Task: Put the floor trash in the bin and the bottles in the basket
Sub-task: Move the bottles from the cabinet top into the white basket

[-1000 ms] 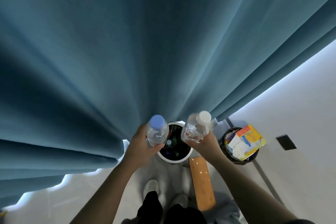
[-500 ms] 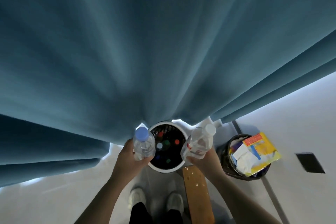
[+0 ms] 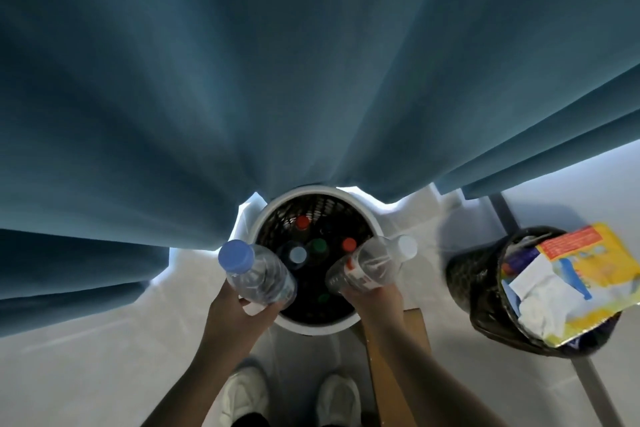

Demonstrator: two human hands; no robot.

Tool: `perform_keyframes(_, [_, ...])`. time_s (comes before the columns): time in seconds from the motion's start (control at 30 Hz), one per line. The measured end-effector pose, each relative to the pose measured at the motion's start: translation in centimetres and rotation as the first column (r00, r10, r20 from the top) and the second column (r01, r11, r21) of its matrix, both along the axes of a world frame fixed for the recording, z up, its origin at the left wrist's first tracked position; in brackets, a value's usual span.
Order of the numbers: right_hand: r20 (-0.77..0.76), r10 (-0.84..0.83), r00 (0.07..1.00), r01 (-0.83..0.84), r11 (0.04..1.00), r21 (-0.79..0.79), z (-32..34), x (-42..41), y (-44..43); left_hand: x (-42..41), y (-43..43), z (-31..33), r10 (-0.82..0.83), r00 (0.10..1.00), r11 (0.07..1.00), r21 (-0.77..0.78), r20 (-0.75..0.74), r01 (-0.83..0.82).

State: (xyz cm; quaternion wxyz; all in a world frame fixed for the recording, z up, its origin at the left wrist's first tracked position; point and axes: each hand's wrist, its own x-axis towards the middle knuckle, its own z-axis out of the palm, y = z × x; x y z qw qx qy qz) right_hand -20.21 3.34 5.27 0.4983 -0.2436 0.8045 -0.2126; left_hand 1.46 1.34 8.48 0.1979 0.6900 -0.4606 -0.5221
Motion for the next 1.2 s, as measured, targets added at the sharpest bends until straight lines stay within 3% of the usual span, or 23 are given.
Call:
perform_keyframes(0.3, [-0.138, -0.093, 0.986, 0.101, 0.993, 0.055, -6.4, 3.0, -1.7, -0.4, 0.5, -3.3, -0.009, 1.000, 1.000, -0.030, 0.004, 0.009])
perform_keyframes(0.67, [-0.150, 0.091, 0.984, -0.079, 0.993, 0.083, -5.3, 1.0, -2.0, 0.3, -0.2, -3.6, -0.050, 0.998, 0.999, -0.016, 0.033, 0.050])
perform_keyframes(0.97, [-0.326, 0.085, 0.942, -0.181, 0.944, -0.276, -1.2, -0.7, -8.8, 1.3, -0.5, -3.3, -0.079, 0.995, 0.996, -0.045, 0.061, 0.082])
perform_keyframes(1.2, [-0.384, 0.223, 0.896, -0.267, 0.961, -0.066, -1.5, -1.4, -13.3, 1.1, -1.0, -3.2, -0.113, 0.991, 0.990, -0.079, 0.067, 0.118])
